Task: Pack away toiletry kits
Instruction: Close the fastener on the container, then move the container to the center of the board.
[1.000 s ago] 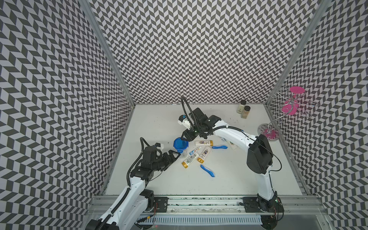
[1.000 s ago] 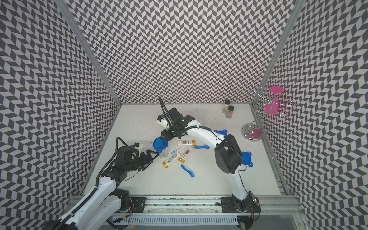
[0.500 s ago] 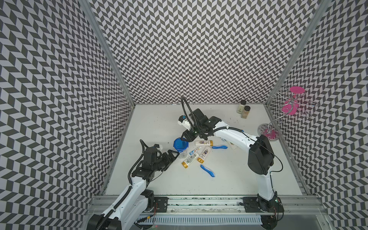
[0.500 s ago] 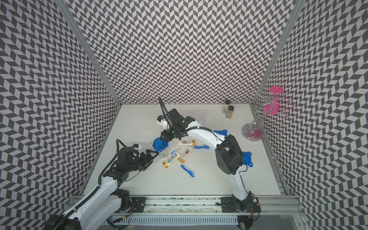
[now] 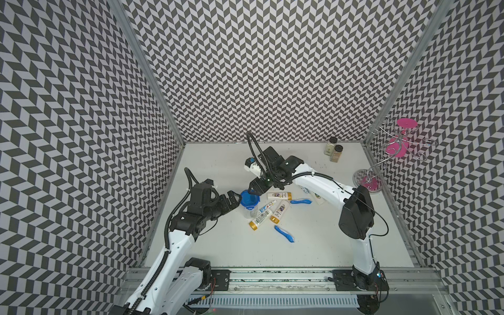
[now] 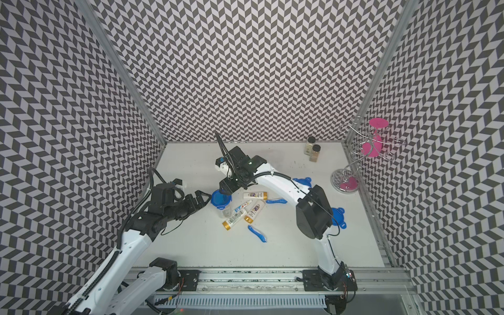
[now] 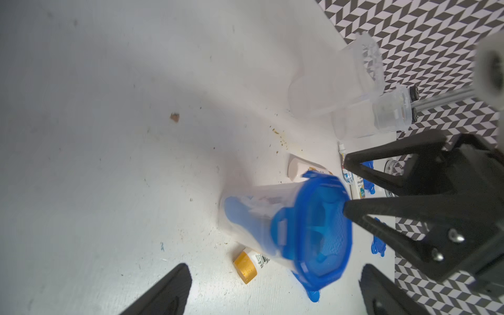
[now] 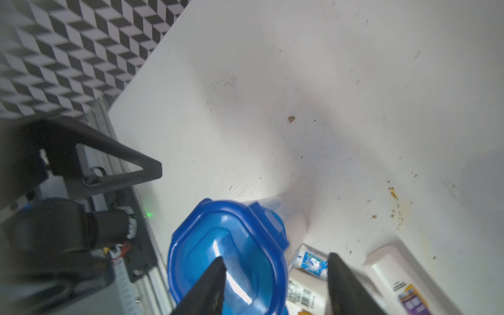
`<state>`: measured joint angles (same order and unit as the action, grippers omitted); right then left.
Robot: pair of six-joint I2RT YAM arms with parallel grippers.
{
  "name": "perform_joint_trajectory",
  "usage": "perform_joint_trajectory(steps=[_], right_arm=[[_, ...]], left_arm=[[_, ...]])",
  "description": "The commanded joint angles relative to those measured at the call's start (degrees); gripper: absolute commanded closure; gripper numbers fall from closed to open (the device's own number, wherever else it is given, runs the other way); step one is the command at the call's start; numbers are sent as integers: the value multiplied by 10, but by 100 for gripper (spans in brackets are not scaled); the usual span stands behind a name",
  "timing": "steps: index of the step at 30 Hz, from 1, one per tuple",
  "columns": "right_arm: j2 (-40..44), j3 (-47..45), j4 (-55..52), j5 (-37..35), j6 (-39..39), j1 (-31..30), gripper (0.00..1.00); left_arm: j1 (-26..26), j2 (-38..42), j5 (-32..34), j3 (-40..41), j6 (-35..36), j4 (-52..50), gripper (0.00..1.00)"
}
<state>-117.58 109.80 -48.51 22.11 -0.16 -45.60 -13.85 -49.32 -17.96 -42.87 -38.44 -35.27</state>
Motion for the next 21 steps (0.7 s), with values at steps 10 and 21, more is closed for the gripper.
perform_joint_trajectory(steps=[10, 21], right_arm=[[176, -199, 102, 39, 75, 113, 7], [271, -341, 141, 45, 88, 177, 5]], left_arm=[[-137, -246, 166, -224, 104, -140, 1], [-181, -342, 223, -286, 180, -201, 0]])
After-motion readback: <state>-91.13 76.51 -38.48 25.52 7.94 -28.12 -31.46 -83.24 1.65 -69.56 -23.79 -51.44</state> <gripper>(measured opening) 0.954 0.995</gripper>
